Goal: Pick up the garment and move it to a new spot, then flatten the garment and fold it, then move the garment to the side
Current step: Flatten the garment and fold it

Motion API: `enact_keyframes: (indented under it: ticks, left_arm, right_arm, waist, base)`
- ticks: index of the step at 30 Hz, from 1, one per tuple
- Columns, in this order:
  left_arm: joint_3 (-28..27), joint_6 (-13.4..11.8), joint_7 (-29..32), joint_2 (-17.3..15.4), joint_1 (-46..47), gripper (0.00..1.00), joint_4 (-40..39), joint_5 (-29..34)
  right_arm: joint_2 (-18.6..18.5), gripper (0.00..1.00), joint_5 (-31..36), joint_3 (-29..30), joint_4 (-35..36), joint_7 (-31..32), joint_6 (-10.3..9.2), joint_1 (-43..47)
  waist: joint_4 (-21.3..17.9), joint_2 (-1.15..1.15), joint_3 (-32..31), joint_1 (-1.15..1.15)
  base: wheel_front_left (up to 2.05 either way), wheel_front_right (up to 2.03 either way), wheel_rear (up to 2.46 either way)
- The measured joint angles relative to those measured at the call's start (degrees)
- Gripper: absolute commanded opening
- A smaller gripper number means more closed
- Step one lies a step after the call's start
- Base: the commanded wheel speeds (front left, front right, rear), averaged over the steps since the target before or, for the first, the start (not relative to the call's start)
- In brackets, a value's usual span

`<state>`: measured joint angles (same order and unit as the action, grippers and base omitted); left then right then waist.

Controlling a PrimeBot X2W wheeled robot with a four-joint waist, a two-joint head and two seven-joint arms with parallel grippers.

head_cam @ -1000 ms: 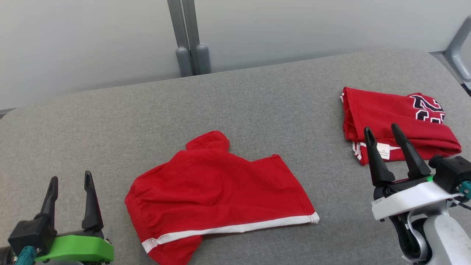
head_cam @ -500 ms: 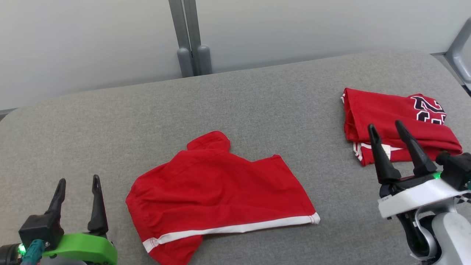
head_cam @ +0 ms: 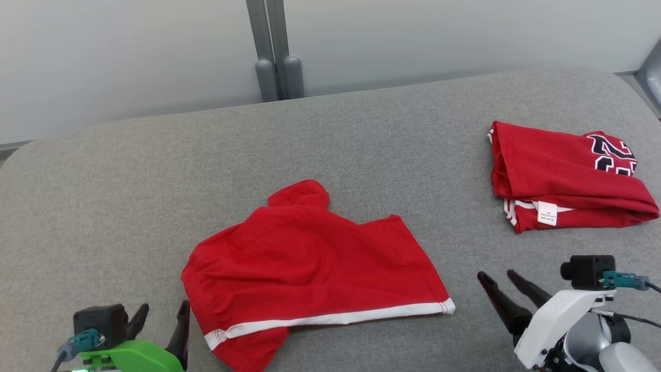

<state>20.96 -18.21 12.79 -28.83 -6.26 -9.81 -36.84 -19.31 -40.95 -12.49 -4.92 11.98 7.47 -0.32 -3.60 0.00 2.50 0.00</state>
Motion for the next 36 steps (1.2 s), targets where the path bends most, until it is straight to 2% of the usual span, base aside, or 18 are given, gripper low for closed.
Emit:
enact_keyframes:
  ticks: [3,8,17,30,31,32,33,34,35,36]
  left_arm:
    - [1.70,0.65,4.01,-0.66,-1.11,1.00,0.20,-1.90]
    - [3.19,2.11,7.37,-0.34,-1.32,1.00,1.00,-4.53]
    - [4.83,4.61,8.89,0.96,1.21,1.00,3.78,-5.91]
    - [5.93,7.73,7.97,3.04,4.62,1.00,7.89,-7.00]
    - [5.95,7.91,7.97,3.05,4.70,0.92,7.92,-7.12]
    - [6.00,8.13,7.98,3.09,4.72,0.73,7.92,-7.24]
    - [6.08,8.32,8.00,3.13,4.75,0.47,7.89,-7.51]
    - [6.13,8.47,8.04,3.21,4.81,0.37,7.81,-7.65]
    - [6.20,8.70,8.04,3.25,4.85,0.00,7.70,-7.93]
    - [6.26,8.92,8.05,3.24,4.86,0.00,7.69,-8.08]
  right_arm:
    - [0.68,1.00,-3.26,-2.67,-0.55,3.76,0.01,0.04]
    - [0.53,1.00,-4.94,-6.12,-4.01,7.20,0.00,-1.02]
    - [1.09,1.00,-4.53,-9.73,-8.64,7.47,0.01,-6.02]
    - [1.49,1.00,-5.15,-14.01,-9.80,6.09,0.01,-8.53]
    - [1.45,0.88,-5.33,-14.24,-9.84,5.97,0.01,-8.64]
    - [1.41,0.69,-5.37,-14.47,-9.92,5.79,0.00,-8.76]
    - [1.37,0.48,-5.48,-14.77,-9.93,5.53,0.01,-8.93]
    - [1.33,0.37,-5.76,-15.01,-9.99,5.39,0.01,-9.11]
    - [1.23,0.15,-5.94,-15.25,-10.06,5.17,0.00,-9.27]
    - [1.13,0.00,-6.00,-15.45,-10.11,5.04,0.01,-9.35]
  waist:
    - [0.06,0.00,0.22,0.00]
    - [0.28,0.00,0.88,0.00]
    - [1.28,0.00,2.75,0.00]
    - [1.55,0.00,4.16,0.00]
    - [1.48,0.00,4.20,0.00]
    - [1.42,0.00,4.21,0.00]
    - [1.36,0.00,4.20,0.00]
    - [1.32,0.00,4.18,0.00]
    - [1.30,0.00,4.16,0.00]
    - [1.28,0.00,4.13,0.00]
  base:
    - [0.00,0.00,0.00]
    - [0.00,0.00,0.00]
    - [0.00,0.00,0.00]
    - [0.00,0.00,0.00]
    - [0.00,0.00,0.00]
    - [0.00,0.00,0.00]
    - [0.00,0.00,0.00]
    - [0.00,0.00,0.00]
    - [0.00,0.00,0.00]
    - [0.00,0.00,0.00]
